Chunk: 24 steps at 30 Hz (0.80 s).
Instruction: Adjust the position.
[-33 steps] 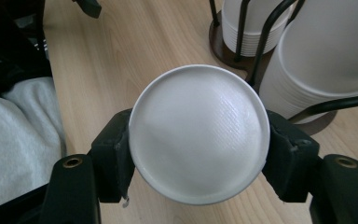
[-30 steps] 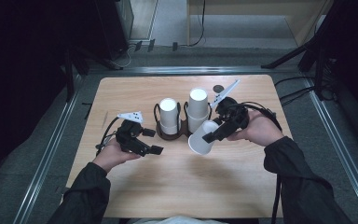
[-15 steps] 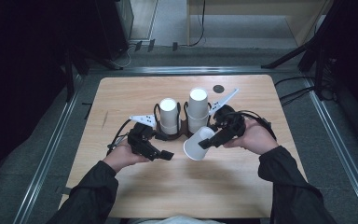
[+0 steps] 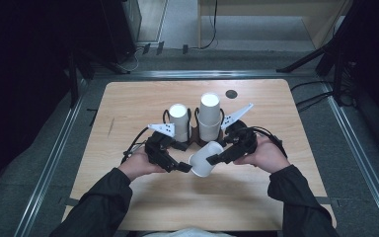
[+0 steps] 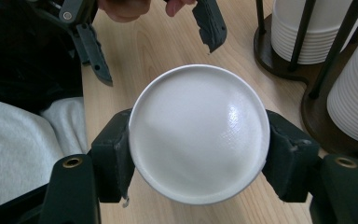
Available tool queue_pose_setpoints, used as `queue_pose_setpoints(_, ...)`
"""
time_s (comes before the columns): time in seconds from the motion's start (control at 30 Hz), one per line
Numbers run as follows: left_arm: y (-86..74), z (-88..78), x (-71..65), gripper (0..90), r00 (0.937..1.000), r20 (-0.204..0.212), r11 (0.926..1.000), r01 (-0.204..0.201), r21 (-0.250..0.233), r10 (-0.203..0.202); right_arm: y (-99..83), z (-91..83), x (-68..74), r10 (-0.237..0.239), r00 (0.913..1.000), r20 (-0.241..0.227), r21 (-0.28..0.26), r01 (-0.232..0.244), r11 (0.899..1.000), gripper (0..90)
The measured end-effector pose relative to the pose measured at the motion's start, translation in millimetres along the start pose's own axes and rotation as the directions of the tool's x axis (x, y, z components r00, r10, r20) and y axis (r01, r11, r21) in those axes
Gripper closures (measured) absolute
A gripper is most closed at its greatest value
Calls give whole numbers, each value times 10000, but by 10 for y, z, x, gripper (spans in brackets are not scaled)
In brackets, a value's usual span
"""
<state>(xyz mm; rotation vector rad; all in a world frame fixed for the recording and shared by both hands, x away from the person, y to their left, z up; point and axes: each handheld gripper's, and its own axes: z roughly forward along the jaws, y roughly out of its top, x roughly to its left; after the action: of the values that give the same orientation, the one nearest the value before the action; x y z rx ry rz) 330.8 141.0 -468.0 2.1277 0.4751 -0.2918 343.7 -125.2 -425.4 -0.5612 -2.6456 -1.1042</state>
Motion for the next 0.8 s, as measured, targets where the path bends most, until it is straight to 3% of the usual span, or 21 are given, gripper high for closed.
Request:
queue_pose_setpoints(0.43,-8,97,-5,74,9997,75,9997,-224,62,223,7,78,7,-6,9983,-585,-589,-28,9983,346)
queue_pose_setpoints(0.8,-7,149,-22,137,9984,178,9986,-531,74,530,46,104,10,95,9943,-1063,-934,-195,9954,346)
